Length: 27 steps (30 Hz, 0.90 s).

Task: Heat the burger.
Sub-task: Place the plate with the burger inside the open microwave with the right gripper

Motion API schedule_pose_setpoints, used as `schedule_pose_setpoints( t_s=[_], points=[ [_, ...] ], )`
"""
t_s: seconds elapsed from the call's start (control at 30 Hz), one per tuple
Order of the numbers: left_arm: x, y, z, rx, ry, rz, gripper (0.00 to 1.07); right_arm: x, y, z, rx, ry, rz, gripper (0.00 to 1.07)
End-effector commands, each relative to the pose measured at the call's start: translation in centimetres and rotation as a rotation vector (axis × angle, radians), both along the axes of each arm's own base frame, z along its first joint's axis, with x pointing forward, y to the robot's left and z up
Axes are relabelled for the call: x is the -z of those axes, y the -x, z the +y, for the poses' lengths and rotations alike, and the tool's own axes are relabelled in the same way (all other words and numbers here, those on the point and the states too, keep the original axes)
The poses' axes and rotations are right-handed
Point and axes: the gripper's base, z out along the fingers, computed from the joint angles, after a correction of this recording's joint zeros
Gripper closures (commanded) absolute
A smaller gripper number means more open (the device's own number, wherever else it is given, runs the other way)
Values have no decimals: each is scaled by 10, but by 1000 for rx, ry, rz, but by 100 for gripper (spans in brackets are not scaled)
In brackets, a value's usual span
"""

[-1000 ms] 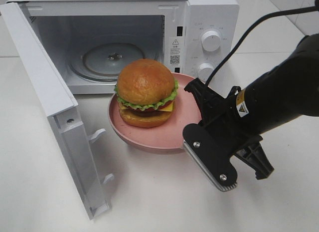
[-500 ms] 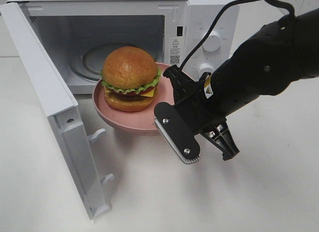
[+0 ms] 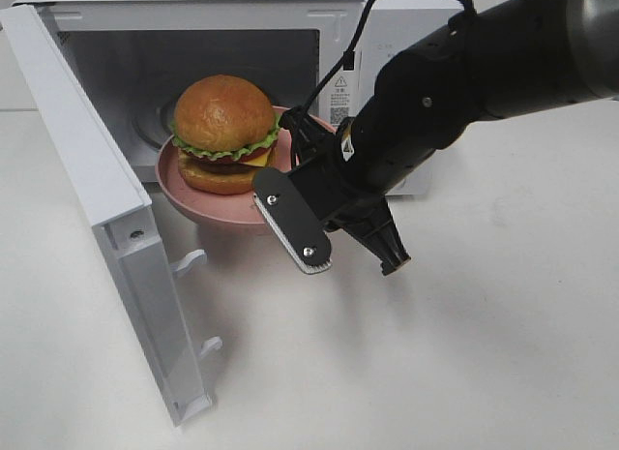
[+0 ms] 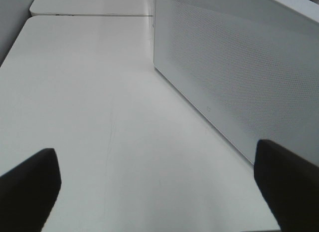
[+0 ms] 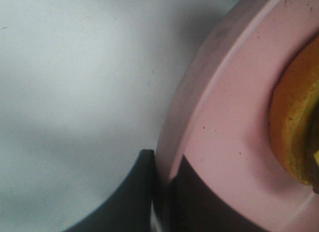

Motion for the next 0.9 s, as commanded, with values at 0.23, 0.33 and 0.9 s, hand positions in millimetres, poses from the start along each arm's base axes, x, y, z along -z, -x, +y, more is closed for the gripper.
schedule_pose_setpoints(
  t_s=[0.23,0.33,0.9],
  points=[
    [1,3,-1,7,10,-14,9,-8,-25,21,-1,-27,-57,107],
    [1,3,-1,7,10,-14,9,-9,-33,26,16,-35,-70,107],
    [1,3,-1,7,10,-14,9,-11,-75,55,82,4,-68,107]
  ],
)
